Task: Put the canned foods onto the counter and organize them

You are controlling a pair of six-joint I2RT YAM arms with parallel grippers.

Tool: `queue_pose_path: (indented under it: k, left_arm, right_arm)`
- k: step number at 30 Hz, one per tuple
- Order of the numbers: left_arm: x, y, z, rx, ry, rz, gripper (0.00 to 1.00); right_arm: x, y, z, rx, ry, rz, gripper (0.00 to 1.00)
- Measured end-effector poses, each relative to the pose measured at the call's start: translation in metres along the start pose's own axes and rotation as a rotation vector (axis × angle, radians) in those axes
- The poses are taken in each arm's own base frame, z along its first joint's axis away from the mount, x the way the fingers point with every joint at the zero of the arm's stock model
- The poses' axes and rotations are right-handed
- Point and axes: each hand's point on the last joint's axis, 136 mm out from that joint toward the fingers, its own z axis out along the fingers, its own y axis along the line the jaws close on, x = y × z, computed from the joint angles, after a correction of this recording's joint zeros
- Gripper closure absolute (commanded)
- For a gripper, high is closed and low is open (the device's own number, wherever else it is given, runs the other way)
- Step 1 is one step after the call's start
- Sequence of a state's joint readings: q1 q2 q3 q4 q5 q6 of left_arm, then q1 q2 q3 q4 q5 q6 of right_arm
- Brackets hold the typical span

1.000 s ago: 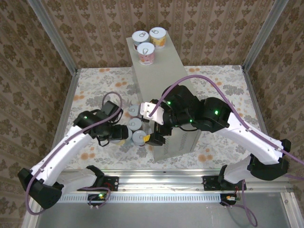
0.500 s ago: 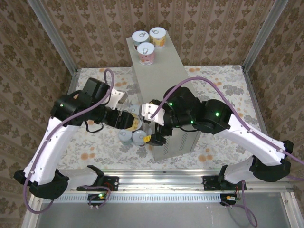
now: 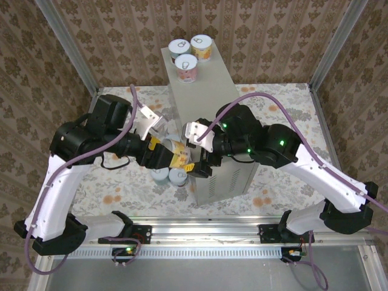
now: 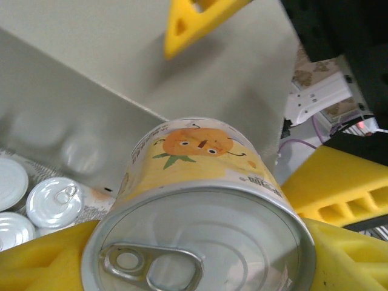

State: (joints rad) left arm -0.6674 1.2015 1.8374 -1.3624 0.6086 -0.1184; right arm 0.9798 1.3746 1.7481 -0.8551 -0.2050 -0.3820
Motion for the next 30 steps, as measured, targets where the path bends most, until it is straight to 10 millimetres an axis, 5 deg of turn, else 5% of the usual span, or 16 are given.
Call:
queue_pose_path:
  k: [12,26,30]
  left_arm:
    - [-0.008,-0.005,-0.003,0.011,-0.035,0.059,0.45]
    - [-0.027,-0.004,0.004,0.032,-0.069,0.105,0.38]
    - [-0.042,-0.008,0.011,0.08,-0.098,0.121,0.26]
  right_arm:
    - [-0.009,0.004,0.031,-0.086,-0.008,0.034,0.06]
    - [-0.008,-0.004,0.017,-0.045,-0.063,0.104,0.36]
    - [-0.006,-0.014,0.003,0.0,-0.106,0.152,0.37]
